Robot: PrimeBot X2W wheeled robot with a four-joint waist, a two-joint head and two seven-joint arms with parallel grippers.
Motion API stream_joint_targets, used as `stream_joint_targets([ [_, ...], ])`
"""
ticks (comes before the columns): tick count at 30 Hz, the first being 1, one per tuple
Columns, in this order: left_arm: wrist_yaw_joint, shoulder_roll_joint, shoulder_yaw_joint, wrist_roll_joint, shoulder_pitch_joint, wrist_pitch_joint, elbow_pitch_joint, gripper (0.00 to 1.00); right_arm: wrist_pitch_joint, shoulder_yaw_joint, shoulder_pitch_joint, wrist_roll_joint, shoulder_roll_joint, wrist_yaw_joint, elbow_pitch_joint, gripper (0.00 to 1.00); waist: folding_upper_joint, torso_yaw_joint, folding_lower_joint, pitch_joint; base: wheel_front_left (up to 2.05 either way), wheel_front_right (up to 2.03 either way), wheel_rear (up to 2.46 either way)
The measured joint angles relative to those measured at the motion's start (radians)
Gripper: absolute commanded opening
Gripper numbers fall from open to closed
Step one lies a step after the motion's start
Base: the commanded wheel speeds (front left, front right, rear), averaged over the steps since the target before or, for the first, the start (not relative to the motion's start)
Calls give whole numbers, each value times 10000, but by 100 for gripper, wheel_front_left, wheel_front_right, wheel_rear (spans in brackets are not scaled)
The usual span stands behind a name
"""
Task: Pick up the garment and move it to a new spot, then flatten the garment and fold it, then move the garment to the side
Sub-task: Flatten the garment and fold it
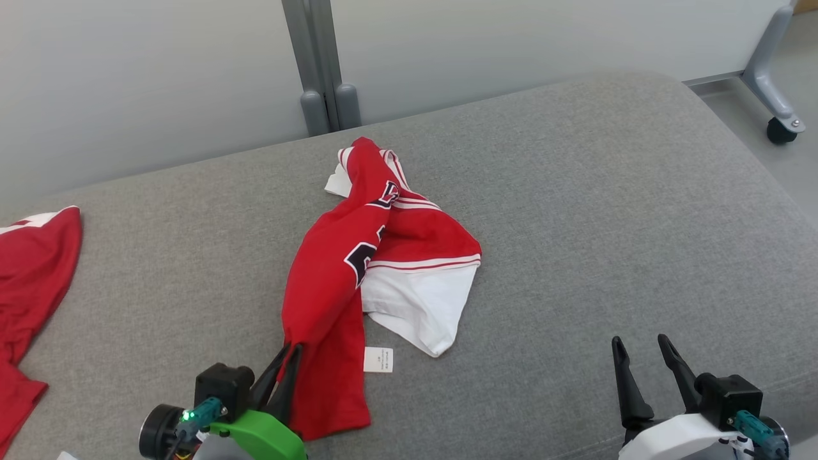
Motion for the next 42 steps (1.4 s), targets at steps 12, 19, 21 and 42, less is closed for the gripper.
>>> stream_joint_targets([
  [12,249,510,961,-288,-1128,6,706,0,2,-17,-35,-125,-6,0,-71,100,0,-4,0,321,0,0,0],
  [19,33,867,1528,-353,-3100,-42,2884,0,2,345,-582,-121,-4,0,-146,100,0,-135,0,1019,0,0,0],
  [21,-77,957,1636,-353,-3627,-226,3603,0,2,370,-712,-121,4,0,-157,100,0,-220,0,1251,0,0,0],
  [42,-460,222,2871,42,-2952,-2010,4180,100,0,-249,-534,-631,0,0,-284,100,0,-135,0,1056,0,0,0],
])
